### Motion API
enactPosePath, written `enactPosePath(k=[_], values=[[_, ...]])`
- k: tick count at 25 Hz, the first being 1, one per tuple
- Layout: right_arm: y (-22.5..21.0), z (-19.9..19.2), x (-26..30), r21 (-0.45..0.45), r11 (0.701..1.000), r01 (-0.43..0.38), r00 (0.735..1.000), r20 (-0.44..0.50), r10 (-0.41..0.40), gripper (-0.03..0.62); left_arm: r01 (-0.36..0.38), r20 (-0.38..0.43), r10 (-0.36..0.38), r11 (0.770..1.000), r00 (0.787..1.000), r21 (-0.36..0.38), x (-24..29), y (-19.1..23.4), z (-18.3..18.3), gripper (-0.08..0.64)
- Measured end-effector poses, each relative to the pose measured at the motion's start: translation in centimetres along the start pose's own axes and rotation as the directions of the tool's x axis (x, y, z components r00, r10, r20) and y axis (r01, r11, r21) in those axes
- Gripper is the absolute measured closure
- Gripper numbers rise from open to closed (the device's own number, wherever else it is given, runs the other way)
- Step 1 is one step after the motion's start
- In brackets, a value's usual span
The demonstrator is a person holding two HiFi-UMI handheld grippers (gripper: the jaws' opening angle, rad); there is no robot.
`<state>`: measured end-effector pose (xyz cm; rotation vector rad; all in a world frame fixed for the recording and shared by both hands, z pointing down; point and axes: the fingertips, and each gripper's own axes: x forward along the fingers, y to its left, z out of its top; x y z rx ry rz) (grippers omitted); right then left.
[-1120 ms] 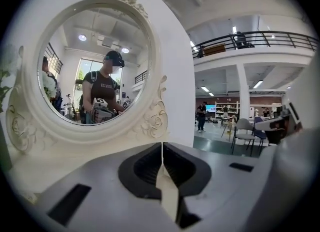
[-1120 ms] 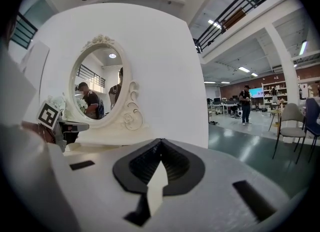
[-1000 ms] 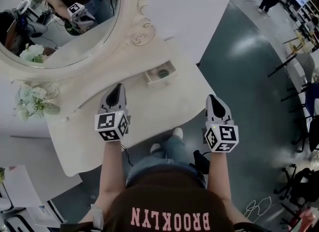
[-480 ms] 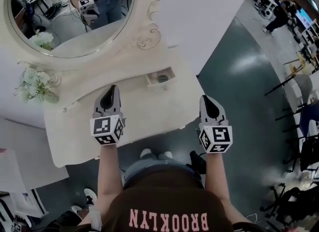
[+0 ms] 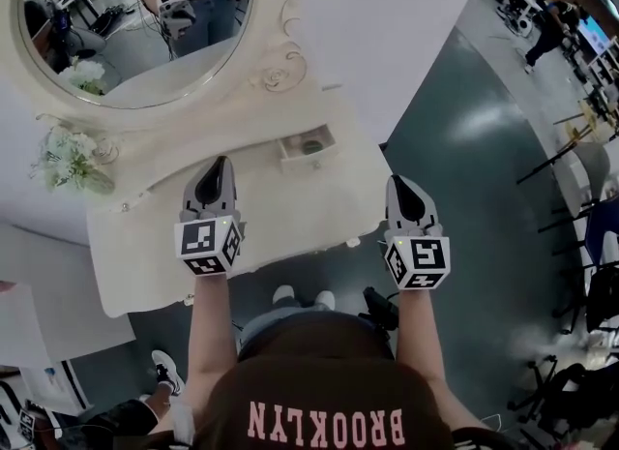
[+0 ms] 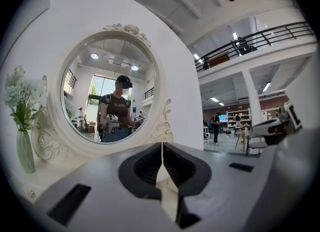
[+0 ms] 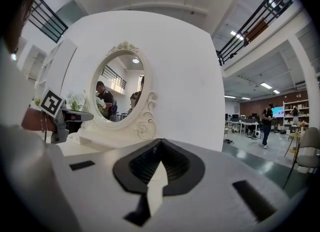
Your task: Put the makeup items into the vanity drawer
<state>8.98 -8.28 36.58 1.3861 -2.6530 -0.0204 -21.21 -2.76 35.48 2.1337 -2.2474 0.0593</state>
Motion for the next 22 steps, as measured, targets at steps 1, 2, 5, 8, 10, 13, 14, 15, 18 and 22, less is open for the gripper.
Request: enactPosePath(k=[1,2,5,8,10,13,14,15,18,22], values=[[0.0,0.1,-0.1,0.0,1.0,0.002,1.0,0.001,-0.002,0.595,0.004,0.004,-0.005,1.0,1.0,0.004,0.0,-0.2,0.1,0.549],[0.0,0.1,-0.1,0.001,1.0,0.004,1.0,0.002,-0.004,0.595,0.008,0.006,-0.008,1.0,1.0,0.006,0.1,-0.3,0.3,0.549],[0.0,0.0,-0.3,-0.001,1.0,0.008,1.0,0.0,-0.008,0.595,0.016,0.011,-0.016,1.0,1.0,0.012,0.2,-0.8,0.5,0.549],[0.0,0.0,-0.4,-0.005,1.0,0.01,1.0,-0.001,-0.01,0.595,0.023,0.014,-0.023,1.0,1.0,0.021,0.3,-1.2,0.7,0.549],[0.0,0.0,-0.4,-0.007,1.0,0.009,1.0,-0.002,-0.009,0.595,0.024,0.013,-0.024,0.999,1.0,0.026,0.3,-1.3,0.8,0.549],[0.1,0.1,-0.4,-0.013,1.0,0.006,1.0,-0.002,-0.006,0.595,0.025,0.016,-0.025,0.999,1.0,0.028,0.3,-1.3,0.9,0.549],[0.1,0.2,-0.4,-0.015,1.0,0.005,1.0,-0.001,-0.005,0.595,0.026,0.019,-0.027,0.999,0.999,0.029,0.3,-1.3,1.0,0.549],[0.2,0.3,-0.4,-0.017,1.0,0.005,1.0,0.0,-0.005,0.595,0.027,0.021,-0.028,0.999,0.999,0.031,0.2,-1.3,1.1,0.549],[0.3,0.4,-0.3,-0.029,1.0,0.005,1.0,-0.001,-0.005,0.595,0.032,0.026,-0.033,0.999,0.999,0.035,0.2,-1.3,1.4,0.549],[0.5,0.6,-0.3,-0.047,0.999,0.004,1.0,-0.005,-0.005,0.595,0.044,0.03,-0.045,0.998,0.999,0.044,0.1,-1.5,1.6,0.549]])
